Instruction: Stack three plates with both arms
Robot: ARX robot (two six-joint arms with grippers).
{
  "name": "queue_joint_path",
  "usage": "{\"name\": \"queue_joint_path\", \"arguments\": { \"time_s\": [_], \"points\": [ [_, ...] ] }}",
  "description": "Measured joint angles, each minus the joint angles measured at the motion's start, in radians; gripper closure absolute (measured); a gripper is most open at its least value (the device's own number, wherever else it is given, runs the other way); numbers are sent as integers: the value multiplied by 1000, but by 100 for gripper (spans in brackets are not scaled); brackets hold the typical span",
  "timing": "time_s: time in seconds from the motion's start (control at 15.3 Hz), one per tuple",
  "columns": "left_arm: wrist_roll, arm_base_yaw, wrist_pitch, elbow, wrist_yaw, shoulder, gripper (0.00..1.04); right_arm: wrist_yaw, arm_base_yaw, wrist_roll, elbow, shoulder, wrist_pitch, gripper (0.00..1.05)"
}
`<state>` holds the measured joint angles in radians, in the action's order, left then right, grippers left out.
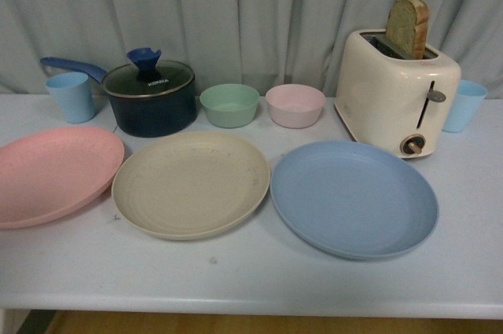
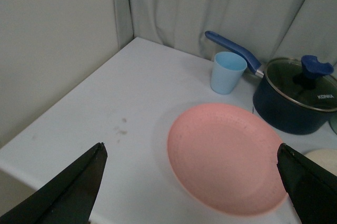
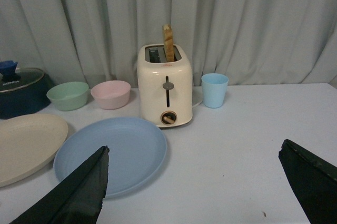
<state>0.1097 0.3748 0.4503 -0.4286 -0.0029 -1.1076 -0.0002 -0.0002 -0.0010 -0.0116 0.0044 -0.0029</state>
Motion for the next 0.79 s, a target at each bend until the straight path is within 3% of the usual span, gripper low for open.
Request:
{"name": "queue_joint_path", "arguments": {
  "time_s": [0.07, 0.26, 0.65, 0.79],
  "points": [
    [-34, 32, 59, -109, 51, -198, 7, 0, 0, 0, 0, 0, -1, 6],
    [-100, 102, -26, -396, 133, -628, 7, 0, 0, 0, 0, 0, -1, 6],
    [-125, 121, -62, -507, 154, -761, 7, 0, 0, 0, 0, 0, -1, 6],
    [-129, 95, -88, -681, 224, -944, 7, 0, 0, 0, 0, 0, -1, 6]
  ]
}}
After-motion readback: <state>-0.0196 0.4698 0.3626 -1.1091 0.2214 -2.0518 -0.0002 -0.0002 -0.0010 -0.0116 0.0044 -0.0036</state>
